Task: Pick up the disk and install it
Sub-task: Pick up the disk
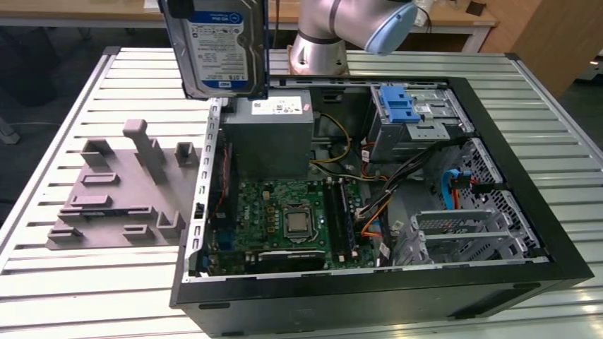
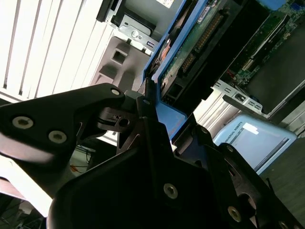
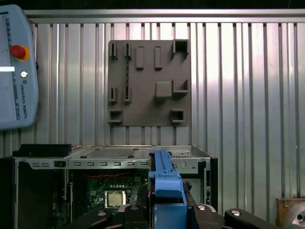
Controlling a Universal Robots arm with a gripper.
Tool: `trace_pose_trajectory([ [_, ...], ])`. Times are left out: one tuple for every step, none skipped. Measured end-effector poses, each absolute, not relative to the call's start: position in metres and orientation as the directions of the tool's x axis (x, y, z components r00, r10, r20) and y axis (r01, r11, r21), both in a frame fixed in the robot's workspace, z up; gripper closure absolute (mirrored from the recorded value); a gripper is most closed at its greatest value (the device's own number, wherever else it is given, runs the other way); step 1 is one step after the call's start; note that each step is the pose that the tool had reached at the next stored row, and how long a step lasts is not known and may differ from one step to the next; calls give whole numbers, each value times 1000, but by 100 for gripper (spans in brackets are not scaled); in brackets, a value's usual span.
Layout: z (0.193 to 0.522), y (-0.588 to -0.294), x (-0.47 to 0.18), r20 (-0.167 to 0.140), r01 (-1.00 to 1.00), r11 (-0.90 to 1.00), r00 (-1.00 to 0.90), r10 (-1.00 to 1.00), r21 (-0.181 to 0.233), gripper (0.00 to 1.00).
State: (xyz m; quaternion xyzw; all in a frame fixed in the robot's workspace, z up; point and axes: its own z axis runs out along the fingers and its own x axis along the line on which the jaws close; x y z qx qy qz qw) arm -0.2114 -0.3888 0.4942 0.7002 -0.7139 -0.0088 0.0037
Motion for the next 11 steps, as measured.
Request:
trace_pose_trajectory([
  [494, -389, -211, -7, -1000, 19, -19, -1000, 18, 64],
  [494, -389, -210, -7, -1000, 19, -19, -1000, 18, 64],
  [494, -390, -210, -7, -1000, 19, -19, -1000, 18, 64],
  [494, -390, -210, -7, -1000, 19, -19, -1000, 18, 64],
  [494, -390, -209, -7, -1000, 19, -19, -1000, 18, 64],
  [494, -391, -208, -7, -1000, 19, -19, -1000, 18, 64],
  [494, -391, -208, -7, -1000, 19, -19, -1000, 18, 64],
  [494, -391, -207, -7, -1000, 19, -19, -1000, 18, 64],
  [494, -391, -207, -7, -1000, 19, -19, -1000, 18, 64],
  [494, -392, -206, -7, -1000, 19, -19, -1000, 18, 64],
  [494, -392, -205, -7, -1000, 19, -19, -1000, 18, 64],
])
